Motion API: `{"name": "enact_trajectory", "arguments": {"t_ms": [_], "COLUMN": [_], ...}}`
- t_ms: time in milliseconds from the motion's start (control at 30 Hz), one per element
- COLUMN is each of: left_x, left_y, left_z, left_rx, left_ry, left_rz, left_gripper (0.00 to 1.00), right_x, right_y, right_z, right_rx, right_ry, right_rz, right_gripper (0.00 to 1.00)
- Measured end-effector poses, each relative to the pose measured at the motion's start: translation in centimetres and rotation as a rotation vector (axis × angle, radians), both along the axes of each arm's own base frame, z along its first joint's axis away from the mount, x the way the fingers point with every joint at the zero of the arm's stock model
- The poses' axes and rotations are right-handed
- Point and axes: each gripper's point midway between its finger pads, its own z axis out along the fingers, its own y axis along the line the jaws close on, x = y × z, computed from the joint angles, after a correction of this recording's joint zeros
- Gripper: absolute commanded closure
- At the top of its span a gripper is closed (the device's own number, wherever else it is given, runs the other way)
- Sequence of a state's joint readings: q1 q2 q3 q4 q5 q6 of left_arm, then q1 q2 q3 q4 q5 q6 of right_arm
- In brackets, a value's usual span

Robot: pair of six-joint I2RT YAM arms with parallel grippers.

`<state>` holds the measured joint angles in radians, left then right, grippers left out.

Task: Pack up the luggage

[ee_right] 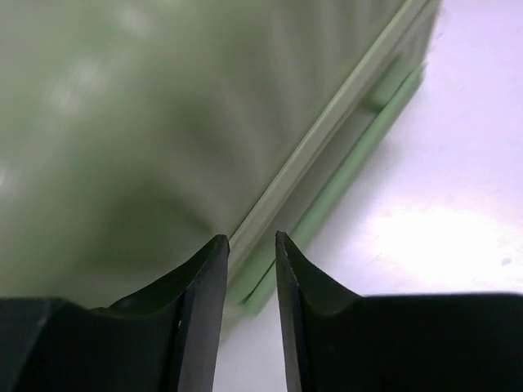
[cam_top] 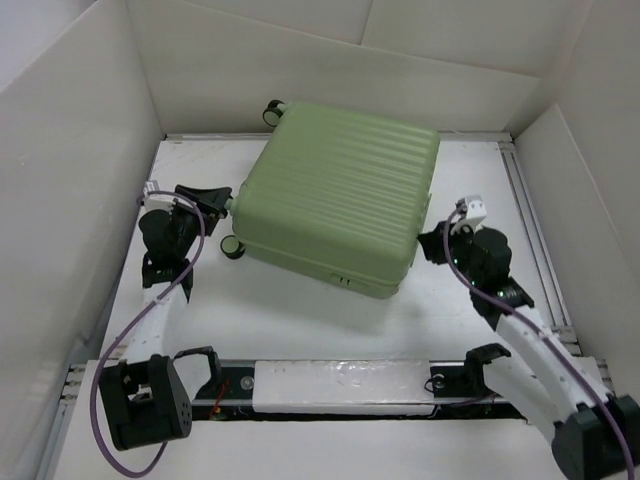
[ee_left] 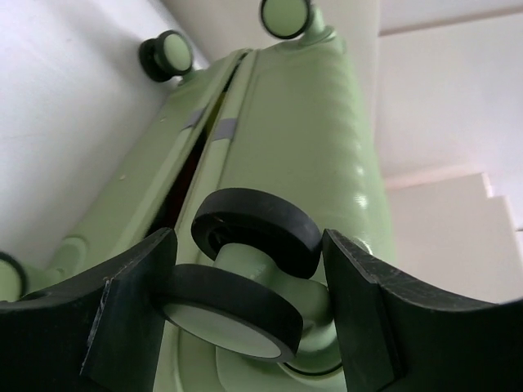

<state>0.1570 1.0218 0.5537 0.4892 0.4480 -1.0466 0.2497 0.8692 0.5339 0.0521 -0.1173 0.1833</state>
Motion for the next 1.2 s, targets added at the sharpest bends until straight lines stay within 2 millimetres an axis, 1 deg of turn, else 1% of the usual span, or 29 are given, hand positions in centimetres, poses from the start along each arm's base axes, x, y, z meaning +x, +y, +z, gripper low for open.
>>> {"name": "enact_trajectory", "arguments": {"t_ms": [33, 67, 100, 167, 233, 267, 367, 400, 467, 533, 633, 733, 833, 967, 1133, 1200], "left_x": [-0.1, -0.2, -0.2, -0.1, 0.1, 0.3, 0.7, 0.8, 1.0, 1.3, 1.5, 1.4, 1.4, 1.1, 0.8, 0.7], "left_y": [0.0, 0.1, 0.2, 0.3, 0.4, 0.4, 0.5, 0.5, 0.5, 0.5, 0.5, 0.4, 0.4, 0.4, 0.4, 0.4], "left_z": [-0.4, -0.7, -1.1, -1.7, -2.3, -2.7, -3.5, -3.5, -3.5, -3.4, -3.3, -3.4, -3.4, -3.4, -3.3, -3.2], "left_rx": [0.015, 0.025, 0.033, 0.044, 0.048, 0.048, 0.044, 0.045, 0.044, 0.034, 0.023, 0.007, 0.001, 0.000, 0.006, 0.003], "left_ry": [0.011, 0.022, 0.034, 0.050, 0.067, 0.077, 0.097, 0.091, 0.086, 0.081, 0.068, 0.064, 0.058, 0.046, 0.032, 0.025], "left_rz": [-0.001, 0.001, 0.003, 0.006, 0.006, 0.007, 0.007, 0.007, 0.005, 0.004, 0.006, 0.009, 0.012, 0.015, 0.035, 0.041], "left_gripper": [1.00, 1.00, 1.00, 1.00, 1.00, 1.00, 1.00, 1.00, 1.00, 1.00, 1.00, 1.00, 1.00, 1.00, 1.00, 1.00], "right_x": [-1.3, -2.4, -3.5, -5.5, -7.4, -8.1, -10.0, -10.4, -11.4, -12.2, -13.3, -14.0, -13.7, -12.7, -12.1, -12.0], "right_y": [0.6, 1.1, 1.6, 2.8, 3.7, 4.1, 5.1, 5.3, 5.8, 6.4, 7.5, 8.1, 7.9, 7.7, 7.8, 7.7], "right_z": [-0.4, -1.0, -1.7, -4.0, -5.8, -6.1, -5.8, -5.8, -6.0, -6.6, -8.4, -10.0, -10.4, -9.1, -6.6, -6.3], "right_rx": [0.020, 0.038, 0.052, 0.066, 0.061, 0.061, 0.074, 0.078, 0.092, 0.083, 0.031, -0.040, -0.083, -0.083, -0.039, -0.044], "right_ry": [-0.007, -0.013, -0.008, 0.036, 0.088, 0.099, 0.094, 0.091, 0.097, 0.124, 0.185, 0.228, 0.224, 0.164, 0.063, 0.045], "right_rz": [0.021, 0.042, 0.063, 0.108, 0.148, 0.164, 0.205, 0.208, 0.229, 0.256, 0.305, 0.333, 0.318, 0.290, 0.284, 0.286], "right_gripper": [0.72, 0.83, 0.86, 0.91, 0.91, 0.91, 0.80, 0.71, 0.65, 0.58, 0.55, 0.53, 0.52, 0.51, 0.51, 0.51]}}
